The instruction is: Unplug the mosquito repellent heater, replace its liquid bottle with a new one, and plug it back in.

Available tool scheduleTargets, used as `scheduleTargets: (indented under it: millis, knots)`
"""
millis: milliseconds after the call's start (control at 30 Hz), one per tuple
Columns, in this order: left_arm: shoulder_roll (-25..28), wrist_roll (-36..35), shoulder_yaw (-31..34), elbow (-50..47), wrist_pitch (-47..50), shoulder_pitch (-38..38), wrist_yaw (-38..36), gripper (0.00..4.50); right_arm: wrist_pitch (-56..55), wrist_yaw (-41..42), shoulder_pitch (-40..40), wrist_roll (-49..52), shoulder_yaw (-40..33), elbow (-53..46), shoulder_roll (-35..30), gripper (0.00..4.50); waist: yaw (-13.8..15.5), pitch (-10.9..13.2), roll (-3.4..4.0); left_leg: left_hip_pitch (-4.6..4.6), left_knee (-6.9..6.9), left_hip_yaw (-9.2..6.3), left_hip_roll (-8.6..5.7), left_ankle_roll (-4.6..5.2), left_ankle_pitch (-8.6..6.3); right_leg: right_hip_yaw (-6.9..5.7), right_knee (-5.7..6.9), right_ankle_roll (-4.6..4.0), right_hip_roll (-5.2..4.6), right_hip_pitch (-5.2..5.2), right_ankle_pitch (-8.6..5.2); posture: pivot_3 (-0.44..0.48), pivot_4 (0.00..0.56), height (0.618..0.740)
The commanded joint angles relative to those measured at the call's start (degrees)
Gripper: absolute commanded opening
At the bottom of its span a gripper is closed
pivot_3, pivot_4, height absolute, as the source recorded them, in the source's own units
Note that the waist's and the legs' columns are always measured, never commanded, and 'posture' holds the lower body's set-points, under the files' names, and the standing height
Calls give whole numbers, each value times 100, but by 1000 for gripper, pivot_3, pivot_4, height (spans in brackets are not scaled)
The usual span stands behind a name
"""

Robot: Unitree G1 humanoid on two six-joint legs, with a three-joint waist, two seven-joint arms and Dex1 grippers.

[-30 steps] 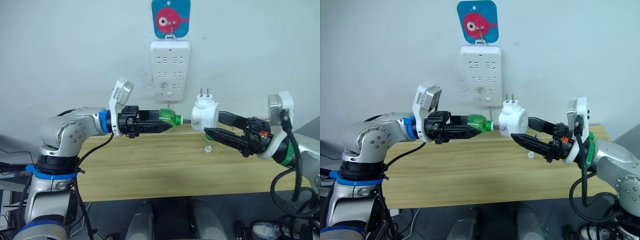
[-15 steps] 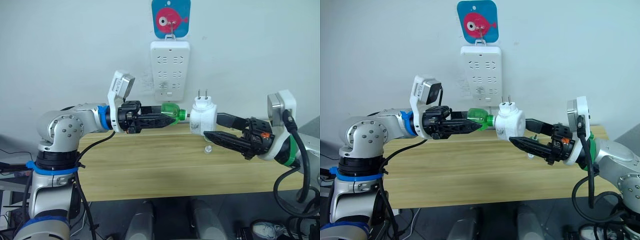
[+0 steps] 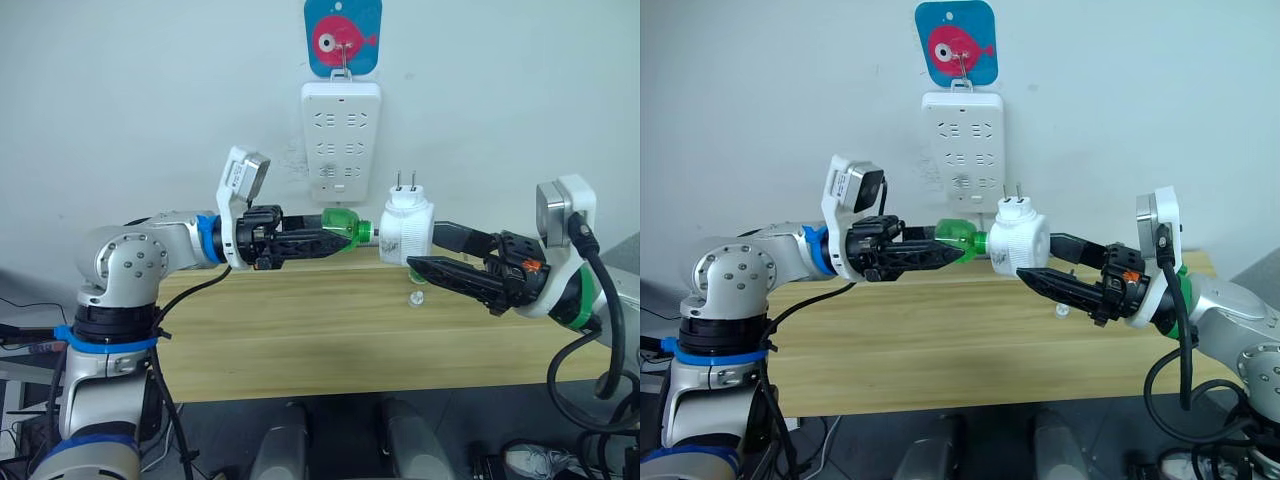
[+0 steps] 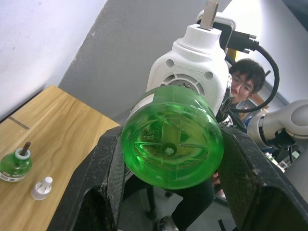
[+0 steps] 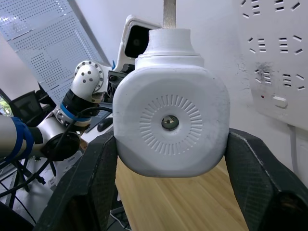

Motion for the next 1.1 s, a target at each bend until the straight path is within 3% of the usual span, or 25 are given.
scheduleTargets:
  millis: [33,533,1100]
  knots:
    - [-97,-305,170,-151,51,-64,81,2350,-130,71,-38,225,27,-225,-83,2910,0,0,0,0,0,0,0,0,0,0,0,0,0,0,0,-9,210,732]
    - [-151,-351,38,-366,91,42,9,2350,-189,129,-42,407,216,-297,-230,2910,2,-1,0,0,2,1,0,0,0,0,1,0,0,0,0,-11,212,732]
    - [-526,-989,627,33,519,22,1059,2350,-255,-233,29,613,144,-101,-250,2910,4,-1,-1,0,5,2,0,-1,0,0,4,0,0,1,0,-13,214,732]
